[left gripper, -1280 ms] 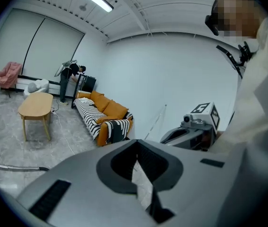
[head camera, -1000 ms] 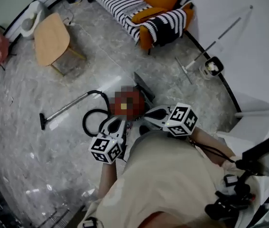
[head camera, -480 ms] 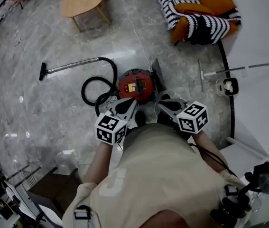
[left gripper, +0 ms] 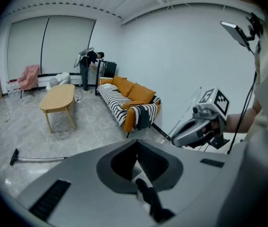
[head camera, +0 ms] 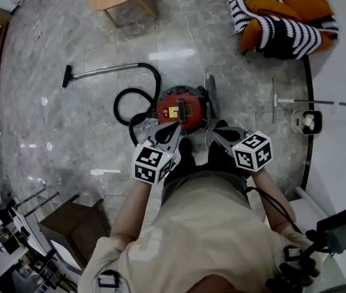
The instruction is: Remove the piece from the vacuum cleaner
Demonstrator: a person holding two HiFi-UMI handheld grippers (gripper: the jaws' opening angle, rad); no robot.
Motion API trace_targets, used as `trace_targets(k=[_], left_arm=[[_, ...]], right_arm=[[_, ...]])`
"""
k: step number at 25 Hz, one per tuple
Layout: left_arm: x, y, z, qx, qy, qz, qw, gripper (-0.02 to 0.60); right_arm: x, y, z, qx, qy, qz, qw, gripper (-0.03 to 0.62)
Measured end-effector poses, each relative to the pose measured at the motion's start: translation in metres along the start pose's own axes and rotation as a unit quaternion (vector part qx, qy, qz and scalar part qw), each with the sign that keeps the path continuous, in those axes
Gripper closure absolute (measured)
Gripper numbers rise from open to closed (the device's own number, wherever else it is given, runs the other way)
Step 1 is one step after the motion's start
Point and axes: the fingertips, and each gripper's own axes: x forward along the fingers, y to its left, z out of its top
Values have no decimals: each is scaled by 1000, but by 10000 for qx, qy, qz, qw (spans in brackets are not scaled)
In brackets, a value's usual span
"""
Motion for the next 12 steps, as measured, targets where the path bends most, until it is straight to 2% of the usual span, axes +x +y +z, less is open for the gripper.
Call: trace_targets(k=[4, 7, 12], left_arm=[[28, 14, -7, 364, 116, 446, 9983, 578], [49, 25, -21, 464, 207, 673, 9964, 578], [79, 40, -61, 873, 492, 821, 9916, 578]], right_arm=[[1, -33, 1, 17, -20, 36, 10000, 591], [5, -53, 0, -1, -22, -20, 10000, 591], [20, -77, -23, 148, 86, -174, 9997, 591]])
